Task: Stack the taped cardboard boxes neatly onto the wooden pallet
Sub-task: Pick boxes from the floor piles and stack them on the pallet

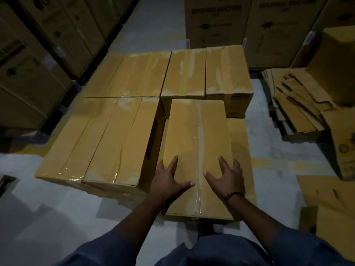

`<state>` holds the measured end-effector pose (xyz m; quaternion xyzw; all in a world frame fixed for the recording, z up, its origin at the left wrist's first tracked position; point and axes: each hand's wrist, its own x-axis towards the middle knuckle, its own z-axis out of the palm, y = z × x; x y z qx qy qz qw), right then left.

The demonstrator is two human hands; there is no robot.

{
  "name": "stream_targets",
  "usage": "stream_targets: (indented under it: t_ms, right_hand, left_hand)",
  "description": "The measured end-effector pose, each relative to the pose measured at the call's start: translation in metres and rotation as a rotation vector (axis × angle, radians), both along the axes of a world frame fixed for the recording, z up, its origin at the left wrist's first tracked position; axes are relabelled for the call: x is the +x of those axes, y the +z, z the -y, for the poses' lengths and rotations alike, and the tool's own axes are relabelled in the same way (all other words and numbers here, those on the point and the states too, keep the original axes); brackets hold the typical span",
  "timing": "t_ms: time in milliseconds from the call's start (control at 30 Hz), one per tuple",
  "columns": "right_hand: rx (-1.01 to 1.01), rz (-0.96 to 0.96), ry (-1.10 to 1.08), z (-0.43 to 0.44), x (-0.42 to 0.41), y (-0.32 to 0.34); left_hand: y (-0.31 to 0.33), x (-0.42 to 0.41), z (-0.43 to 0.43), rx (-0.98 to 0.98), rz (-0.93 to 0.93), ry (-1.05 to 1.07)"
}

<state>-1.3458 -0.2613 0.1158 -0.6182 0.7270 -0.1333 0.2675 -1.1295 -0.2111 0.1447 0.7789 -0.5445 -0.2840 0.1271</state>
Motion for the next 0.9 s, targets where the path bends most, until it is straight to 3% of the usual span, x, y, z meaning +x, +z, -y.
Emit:
stream_targets:
  t_ms: [400,667,900]
  right_hand:
    - [0.085,0.026,0.160,0.043,0.045,-0.037]
    - [0.136,-0.158,0.413,0.061,0.068,-0.058]
    - [0.186,-0.144,0.387,0.080,0.093,-0.055]
  left_hand:
    - [-0.032,0.057,0.041,0.162,0.099,-0.013]
    - [-0.059,0.087,0.056,0.215,0.239,-0.256]
    - [-0.054,0.112,0.080,0.193,0.241,-0.326]
